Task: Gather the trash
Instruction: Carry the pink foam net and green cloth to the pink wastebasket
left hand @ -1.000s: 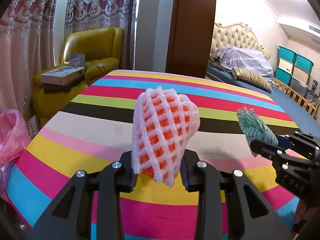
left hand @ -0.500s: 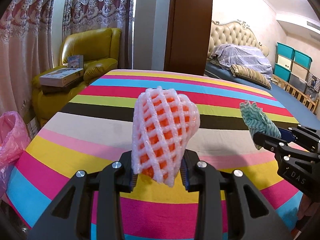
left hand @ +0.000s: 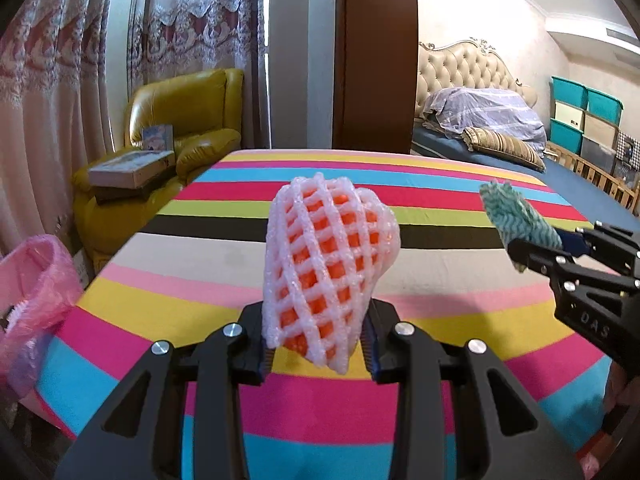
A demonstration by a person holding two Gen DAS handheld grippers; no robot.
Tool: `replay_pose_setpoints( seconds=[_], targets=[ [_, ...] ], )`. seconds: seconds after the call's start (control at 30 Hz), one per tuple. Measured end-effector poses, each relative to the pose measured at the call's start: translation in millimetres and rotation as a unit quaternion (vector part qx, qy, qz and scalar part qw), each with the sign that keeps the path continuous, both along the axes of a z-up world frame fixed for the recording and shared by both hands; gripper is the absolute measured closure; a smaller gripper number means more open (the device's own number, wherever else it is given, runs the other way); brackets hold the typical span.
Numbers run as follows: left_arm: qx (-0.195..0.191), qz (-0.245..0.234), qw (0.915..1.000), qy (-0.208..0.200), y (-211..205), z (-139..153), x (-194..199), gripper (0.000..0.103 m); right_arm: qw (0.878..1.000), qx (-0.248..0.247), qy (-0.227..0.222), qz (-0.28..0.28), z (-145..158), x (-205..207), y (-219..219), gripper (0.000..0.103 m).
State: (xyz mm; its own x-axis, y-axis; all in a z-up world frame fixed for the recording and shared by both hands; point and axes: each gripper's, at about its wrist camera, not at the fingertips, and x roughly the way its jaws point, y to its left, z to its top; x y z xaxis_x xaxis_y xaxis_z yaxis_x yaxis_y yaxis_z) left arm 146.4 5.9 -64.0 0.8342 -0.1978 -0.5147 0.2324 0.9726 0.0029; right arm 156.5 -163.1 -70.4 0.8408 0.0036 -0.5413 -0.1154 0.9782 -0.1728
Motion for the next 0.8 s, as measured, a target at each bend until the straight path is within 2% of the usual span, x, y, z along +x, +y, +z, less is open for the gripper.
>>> replay_pose_setpoints(
  seconds=[0.5, 0.8],
  targets=[
    [0.012, 0.016, 0.9996, -0.019, 41.2, 20.3, -29.3, 0.069, 0.997, -0.028, -0.024, 0.062, 15.2, -20.3, 46.6, 0.072],
    [0.007, 0.064, 0.9976, -0.025, 89.7, 21.9, -45.4, 0.069, 0.991, -0.061, -0.037, 0.114, 25.4, -26.8, 91.8, 0.072]
  ],
)
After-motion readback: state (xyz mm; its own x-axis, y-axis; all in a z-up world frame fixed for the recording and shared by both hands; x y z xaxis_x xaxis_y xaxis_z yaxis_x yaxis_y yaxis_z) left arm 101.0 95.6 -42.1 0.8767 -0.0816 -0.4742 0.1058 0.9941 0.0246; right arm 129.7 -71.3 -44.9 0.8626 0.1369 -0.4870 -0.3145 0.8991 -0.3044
